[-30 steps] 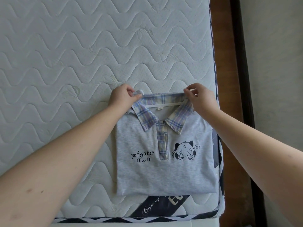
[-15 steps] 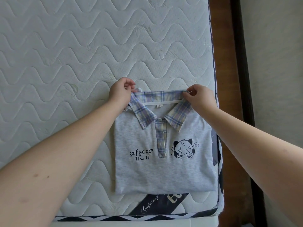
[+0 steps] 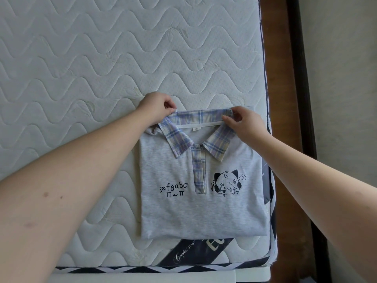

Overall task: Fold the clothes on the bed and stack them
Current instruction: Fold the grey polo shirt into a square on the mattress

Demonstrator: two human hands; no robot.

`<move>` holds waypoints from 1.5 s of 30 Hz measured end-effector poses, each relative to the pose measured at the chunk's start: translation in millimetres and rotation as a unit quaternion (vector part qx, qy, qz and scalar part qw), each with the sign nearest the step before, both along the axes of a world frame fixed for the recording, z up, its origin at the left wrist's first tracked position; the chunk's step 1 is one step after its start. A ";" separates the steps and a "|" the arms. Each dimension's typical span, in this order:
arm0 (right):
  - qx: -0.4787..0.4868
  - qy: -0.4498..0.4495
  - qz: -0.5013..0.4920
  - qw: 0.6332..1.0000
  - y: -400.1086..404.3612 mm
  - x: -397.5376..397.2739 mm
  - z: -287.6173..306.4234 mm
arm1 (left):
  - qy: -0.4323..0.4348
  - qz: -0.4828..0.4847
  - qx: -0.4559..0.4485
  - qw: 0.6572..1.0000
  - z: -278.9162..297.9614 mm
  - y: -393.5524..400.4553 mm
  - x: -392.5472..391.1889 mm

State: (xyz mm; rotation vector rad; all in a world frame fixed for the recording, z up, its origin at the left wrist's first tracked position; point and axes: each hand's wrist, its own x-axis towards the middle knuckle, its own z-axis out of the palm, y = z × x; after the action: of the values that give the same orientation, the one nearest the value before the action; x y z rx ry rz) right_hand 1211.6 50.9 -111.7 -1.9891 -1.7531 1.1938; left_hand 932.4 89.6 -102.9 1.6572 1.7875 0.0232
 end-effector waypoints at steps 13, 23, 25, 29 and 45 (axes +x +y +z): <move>-0.002 0.003 -0.036 0.999 8.1 -7.4 -2.5 | -0.014 -0.098 -0.017 0.995 -4.2 12.3 10.1; -0.042 0.063 -0.020 0.997 11.5 -7.7 4.1 | -0.077 -0.049 -0.025 0.996 3.4 -2.2 -22.8; -0.059 0.066 0.014 0.996 11.9 -5.1 4.8 | -0.043 -0.123 -0.032 0.991 4.7 -5.4 -24.9; -0.044 0.038 0.065 0.996 12.9 1.0 5.7 | -0.034 -0.182 0.024 0.982 3.6 -6.3 -17.6; -0.065 0.047 0.060 0.995 9.7 14.0 9.0 | 0.061 -0.064 0.068 0.994 -7.8 -9.3 -4.7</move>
State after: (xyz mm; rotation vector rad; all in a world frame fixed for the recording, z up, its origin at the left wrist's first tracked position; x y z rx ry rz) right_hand 1225.6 60.6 -102.7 -1.8864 -1.8126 1.4505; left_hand 927.8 80.4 -110.7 1.9036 1.7999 -0.0136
